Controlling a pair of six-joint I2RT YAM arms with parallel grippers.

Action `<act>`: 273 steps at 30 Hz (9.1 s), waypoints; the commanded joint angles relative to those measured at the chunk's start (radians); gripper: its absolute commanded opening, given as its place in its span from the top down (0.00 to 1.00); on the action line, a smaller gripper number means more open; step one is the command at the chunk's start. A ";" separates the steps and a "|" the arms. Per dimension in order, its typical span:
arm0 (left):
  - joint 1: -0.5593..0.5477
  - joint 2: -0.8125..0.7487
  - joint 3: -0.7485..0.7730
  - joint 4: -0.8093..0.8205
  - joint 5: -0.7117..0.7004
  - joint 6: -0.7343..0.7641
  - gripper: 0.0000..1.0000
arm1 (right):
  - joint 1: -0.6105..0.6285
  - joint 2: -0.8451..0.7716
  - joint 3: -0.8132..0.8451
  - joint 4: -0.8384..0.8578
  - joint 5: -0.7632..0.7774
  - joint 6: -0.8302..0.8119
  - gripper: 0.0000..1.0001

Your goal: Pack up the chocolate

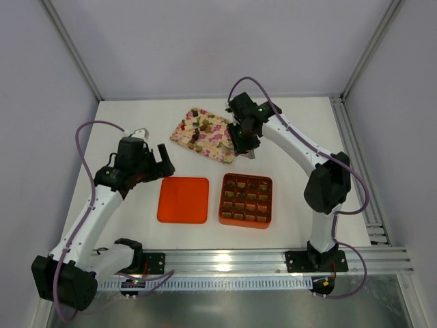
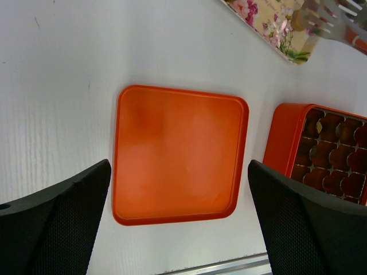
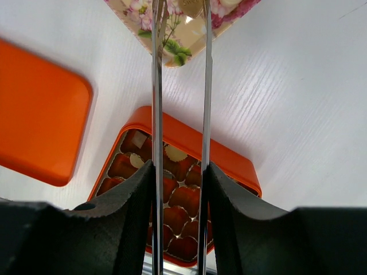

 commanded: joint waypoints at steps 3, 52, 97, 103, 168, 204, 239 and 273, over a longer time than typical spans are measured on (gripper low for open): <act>0.006 -0.008 0.019 0.018 0.015 0.003 0.00 | -0.002 -0.006 0.034 -0.003 0.015 -0.015 0.58; 0.005 0.000 0.020 0.017 0.010 0.004 0.00 | -0.011 0.049 -0.014 0.017 0.009 -0.040 0.60; 0.006 0.006 0.020 0.018 0.009 0.006 0.00 | -0.014 0.020 0.069 0.012 0.003 -0.028 0.61; 0.005 0.006 0.019 0.017 0.009 0.004 0.00 | -0.014 0.020 0.074 0.011 0.001 -0.029 0.61; 0.005 0.003 0.017 0.017 0.003 0.004 0.00 | -0.037 0.131 0.086 0.034 -0.043 -0.078 0.56; 0.005 -0.002 0.017 0.015 0.004 0.003 0.01 | -0.040 0.010 0.055 0.020 -0.040 -0.044 0.63; 0.005 -0.008 0.022 0.017 0.006 0.003 0.00 | -0.015 -0.562 -0.366 -0.006 -0.101 0.044 0.63; 0.006 0.004 0.020 0.015 -0.004 0.003 0.00 | 0.106 -0.880 -0.661 -0.083 -0.032 0.161 0.62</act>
